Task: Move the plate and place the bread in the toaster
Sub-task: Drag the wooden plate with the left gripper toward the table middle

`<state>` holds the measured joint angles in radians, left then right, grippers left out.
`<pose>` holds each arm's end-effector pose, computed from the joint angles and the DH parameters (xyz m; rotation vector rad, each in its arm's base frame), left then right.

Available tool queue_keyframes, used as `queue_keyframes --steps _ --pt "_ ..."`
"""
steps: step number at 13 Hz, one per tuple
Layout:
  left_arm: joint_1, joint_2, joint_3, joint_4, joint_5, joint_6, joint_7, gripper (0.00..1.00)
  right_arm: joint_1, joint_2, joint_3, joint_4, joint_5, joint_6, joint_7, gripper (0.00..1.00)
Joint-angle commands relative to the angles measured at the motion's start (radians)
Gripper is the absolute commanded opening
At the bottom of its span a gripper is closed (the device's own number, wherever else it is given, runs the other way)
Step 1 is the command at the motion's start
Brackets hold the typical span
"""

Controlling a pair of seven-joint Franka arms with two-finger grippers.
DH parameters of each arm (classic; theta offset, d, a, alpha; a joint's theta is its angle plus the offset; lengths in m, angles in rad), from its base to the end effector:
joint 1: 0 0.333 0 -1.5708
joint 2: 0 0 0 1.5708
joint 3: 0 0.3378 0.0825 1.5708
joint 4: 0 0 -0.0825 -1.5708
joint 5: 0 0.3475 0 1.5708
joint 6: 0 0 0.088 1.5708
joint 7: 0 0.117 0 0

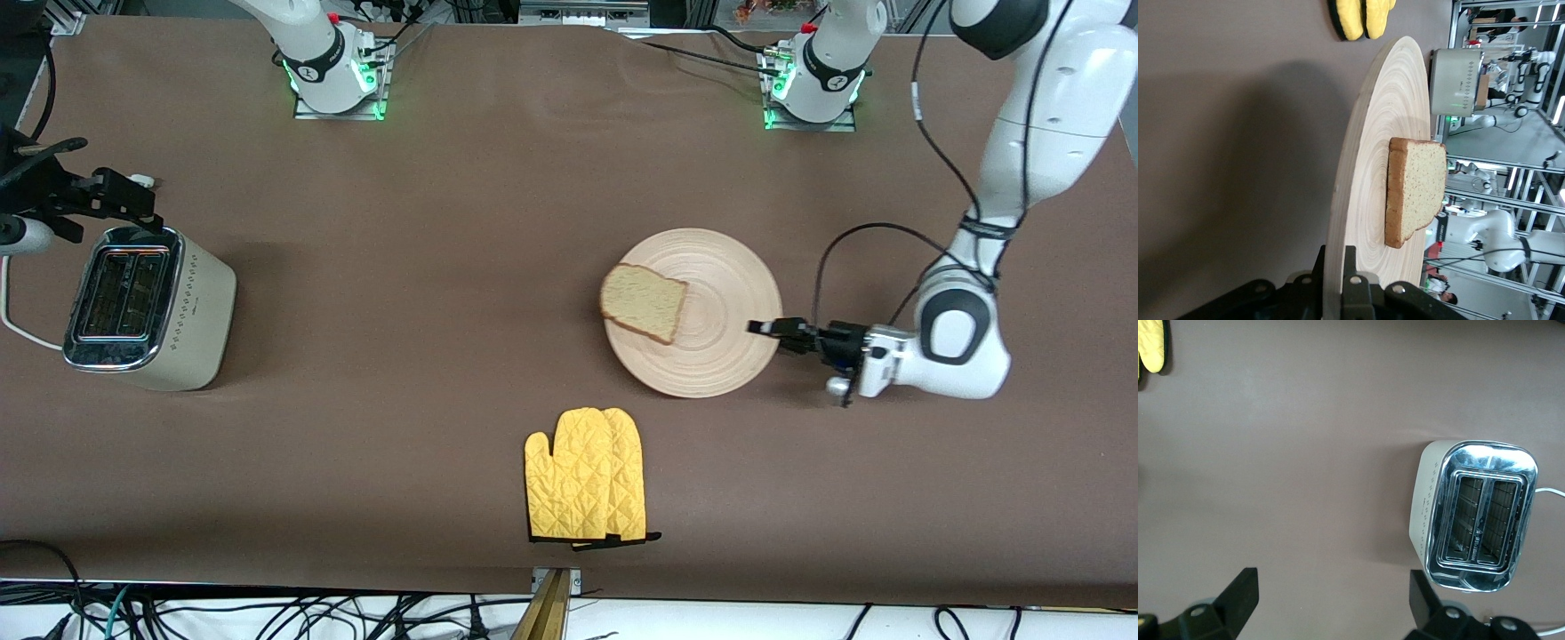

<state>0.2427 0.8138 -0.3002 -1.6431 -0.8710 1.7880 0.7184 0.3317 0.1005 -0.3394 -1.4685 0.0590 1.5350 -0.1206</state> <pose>0.6155 -0.0843 0.1964 1.9780 -0.2385 -0.2903 0.5457 0.0136 0.6269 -3.1088 -0.1794 0.0415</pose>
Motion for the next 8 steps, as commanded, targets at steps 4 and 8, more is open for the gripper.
queue_keyframes --steps 4,8 --pt "-0.161 0.039 0.009 -0.003 -0.152 0.157 0.003 0.00 0.010 0.008 0.008 0.014 0.013 -0.052 -0.021 1.00" --pt "-0.206 0.057 0.009 -0.009 -0.181 0.217 0.003 0.00 0.056 0.030 0.010 -0.001 0.009 -0.050 -0.005 1.00"
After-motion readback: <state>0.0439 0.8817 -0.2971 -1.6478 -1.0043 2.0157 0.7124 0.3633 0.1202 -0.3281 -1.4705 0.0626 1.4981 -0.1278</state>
